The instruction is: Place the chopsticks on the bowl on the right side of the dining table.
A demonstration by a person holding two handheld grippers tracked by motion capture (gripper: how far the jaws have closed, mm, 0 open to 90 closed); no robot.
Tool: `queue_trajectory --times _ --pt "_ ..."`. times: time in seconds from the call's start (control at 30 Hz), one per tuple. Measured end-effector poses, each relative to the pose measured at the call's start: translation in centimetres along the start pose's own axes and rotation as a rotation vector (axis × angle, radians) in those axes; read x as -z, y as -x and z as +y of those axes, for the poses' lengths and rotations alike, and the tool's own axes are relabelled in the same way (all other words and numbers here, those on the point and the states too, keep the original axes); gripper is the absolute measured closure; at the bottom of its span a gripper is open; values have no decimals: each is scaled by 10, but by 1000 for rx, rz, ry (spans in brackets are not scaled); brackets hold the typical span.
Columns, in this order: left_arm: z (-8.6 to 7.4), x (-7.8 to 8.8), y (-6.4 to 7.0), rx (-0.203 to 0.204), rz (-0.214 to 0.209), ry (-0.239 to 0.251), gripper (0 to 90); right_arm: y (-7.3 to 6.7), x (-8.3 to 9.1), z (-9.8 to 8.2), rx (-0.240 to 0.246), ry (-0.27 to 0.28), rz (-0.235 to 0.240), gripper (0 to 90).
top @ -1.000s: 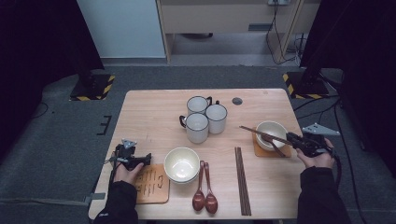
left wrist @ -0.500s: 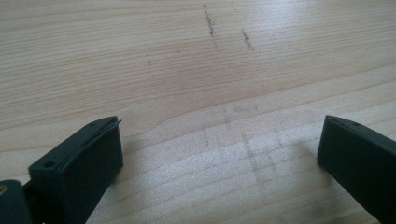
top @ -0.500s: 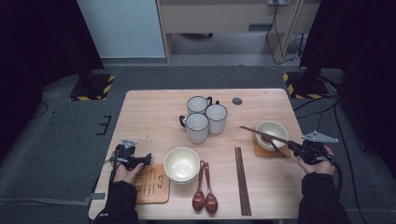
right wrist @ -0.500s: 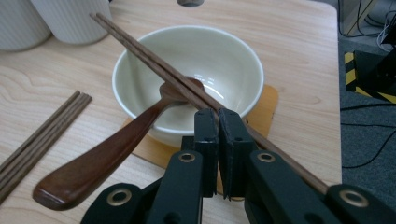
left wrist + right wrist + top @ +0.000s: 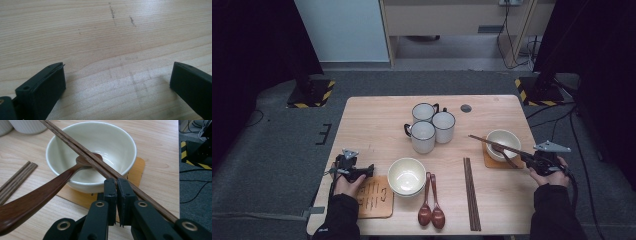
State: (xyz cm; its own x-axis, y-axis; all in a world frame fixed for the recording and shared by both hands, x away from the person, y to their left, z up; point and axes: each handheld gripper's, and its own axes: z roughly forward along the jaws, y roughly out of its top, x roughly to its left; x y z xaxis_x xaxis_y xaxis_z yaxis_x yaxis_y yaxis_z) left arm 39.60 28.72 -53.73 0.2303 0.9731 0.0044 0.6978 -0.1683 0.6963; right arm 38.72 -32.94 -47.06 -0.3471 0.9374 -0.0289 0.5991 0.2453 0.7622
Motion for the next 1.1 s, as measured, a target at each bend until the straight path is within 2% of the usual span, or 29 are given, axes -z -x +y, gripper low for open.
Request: queue_trajectory --times 0.2,0.33,0.6,1.1 --pt "0 0 0 0 0 0 0 2 -3 1 10 -5 -9 855" --pt "0 0 0 0 0 0 0 5 -4 0 -5 -7 -24 852" --pt "0 0 0 0 0 0 0 10 -8 2 2 -4 -36 845" --pt "0 0 0 0 0 0 0 19 -14 2 -17 -5 -58 837"
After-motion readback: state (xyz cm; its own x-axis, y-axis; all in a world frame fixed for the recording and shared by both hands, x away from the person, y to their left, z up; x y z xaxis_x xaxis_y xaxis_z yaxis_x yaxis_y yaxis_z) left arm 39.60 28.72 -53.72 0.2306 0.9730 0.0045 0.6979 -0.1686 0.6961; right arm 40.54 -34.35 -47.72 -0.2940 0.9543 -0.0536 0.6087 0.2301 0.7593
